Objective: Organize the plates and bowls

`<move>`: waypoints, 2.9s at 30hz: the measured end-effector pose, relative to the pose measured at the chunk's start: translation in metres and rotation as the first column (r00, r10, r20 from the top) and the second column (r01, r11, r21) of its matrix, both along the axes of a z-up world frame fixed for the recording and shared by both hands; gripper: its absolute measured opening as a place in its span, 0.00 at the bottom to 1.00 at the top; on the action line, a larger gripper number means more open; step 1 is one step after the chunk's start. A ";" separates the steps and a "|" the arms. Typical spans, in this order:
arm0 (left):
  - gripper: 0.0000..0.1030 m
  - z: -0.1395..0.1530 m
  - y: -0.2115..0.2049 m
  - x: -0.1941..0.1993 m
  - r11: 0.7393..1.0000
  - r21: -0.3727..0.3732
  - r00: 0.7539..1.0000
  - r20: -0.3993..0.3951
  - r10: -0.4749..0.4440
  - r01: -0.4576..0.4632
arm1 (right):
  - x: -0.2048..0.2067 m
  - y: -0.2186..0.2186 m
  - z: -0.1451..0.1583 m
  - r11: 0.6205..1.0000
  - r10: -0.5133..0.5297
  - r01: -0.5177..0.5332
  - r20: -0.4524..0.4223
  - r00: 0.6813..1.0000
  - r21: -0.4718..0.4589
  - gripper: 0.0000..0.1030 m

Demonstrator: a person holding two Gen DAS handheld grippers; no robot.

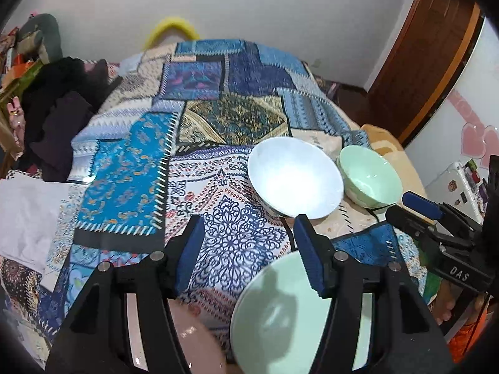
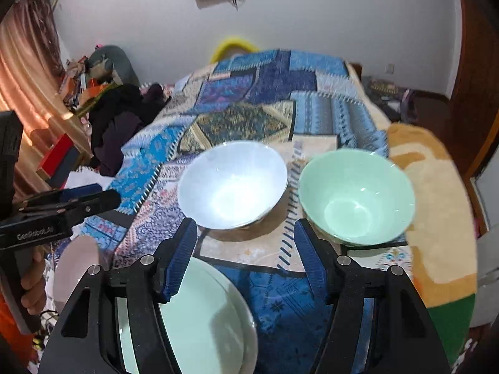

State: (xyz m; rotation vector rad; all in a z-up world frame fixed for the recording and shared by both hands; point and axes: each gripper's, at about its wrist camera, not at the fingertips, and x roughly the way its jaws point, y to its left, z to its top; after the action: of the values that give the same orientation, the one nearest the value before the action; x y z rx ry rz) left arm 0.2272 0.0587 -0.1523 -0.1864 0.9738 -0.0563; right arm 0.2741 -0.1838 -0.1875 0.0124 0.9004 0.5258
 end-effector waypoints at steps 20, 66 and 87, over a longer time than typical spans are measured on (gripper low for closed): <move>0.45 -0.077 -0.021 0.092 0.998 0.032 0.984 -0.173 -0.046 0.052 | 0.049 0.014 -0.056 0.998 -0.025 0.032 -0.167 0.986 0.044 0.34; 0.17 -0.092 0.008 0.074 0.999 0.048 0.980 -0.196 -0.014 0.024 | 0.074 0.062 -0.062 0.994 0.096 -0.105 -0.184 0.978 -0.042 0.15; 0.17 -0.041 0.006 0.031 1.000 -0.023 0.992 -0.122 -0.018 0.015 | 0.024 0.049 -0.003 0.996 0.086 -0.086 -0.053 0.995 0.005 0.15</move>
State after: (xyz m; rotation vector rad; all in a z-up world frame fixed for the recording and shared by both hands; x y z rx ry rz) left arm 0.2581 0.0651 -0.1934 -0.2035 1.0972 -0.0715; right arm 0.2985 -0.1345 -0.1902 -0.0105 0.9554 0.6093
